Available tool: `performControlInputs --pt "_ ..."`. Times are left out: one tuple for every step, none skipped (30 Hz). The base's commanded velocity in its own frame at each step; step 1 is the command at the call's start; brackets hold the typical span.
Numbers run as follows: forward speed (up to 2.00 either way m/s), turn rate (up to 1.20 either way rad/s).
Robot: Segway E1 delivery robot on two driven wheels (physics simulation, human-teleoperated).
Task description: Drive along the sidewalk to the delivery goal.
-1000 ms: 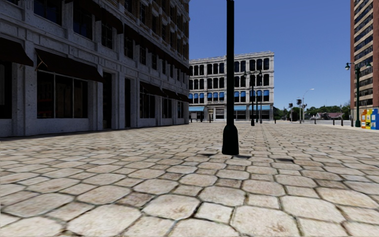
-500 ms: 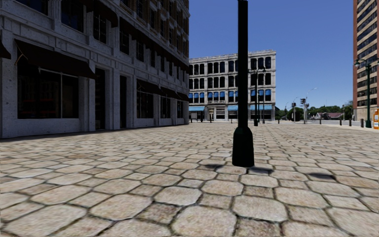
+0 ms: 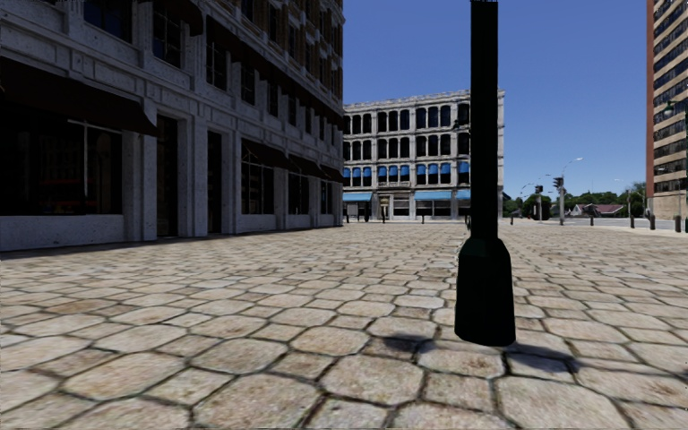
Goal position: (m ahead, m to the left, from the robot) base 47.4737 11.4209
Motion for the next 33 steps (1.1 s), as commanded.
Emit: performControlInputs --pt "2.00 0.00" --pt "2.00 0.00" --pt "2.00 0.00" --pt "2.00 0.00" --pt "2.00 0.00" --pt "2.00 0.00" --pt "2.00 0.00" --pt "2.00 0.00" --pt "2.00 0.00" --pt "2.00 0.00" --pt "2.00 0.00" --pt "2.00 0.00" --pt "2.00 0.00" --pt "2.00 0.00" --pt "2.00 0.00" --pt "2.00 0.00" --pt "2.00 0.00" --pt "2.00 0.00" --pt "2.00 -0.04" --pt "2.00 -0.04" --pt "2.00 -0.16" --pt "2.00 -0.26" --pt "2.00 -0.35" --pt "2.00 -0.38" --pt "2.00 -0.38" --pt "2.00 -0.39" --pt "2.00 -0.40" --pt "2.00 -0.45" --pt "2.00 -0.45" --pt "2.00 -0.47" --pt "2.00 -0.48" --pt "2.00 -0.48" --pt "2.00 -0.48"
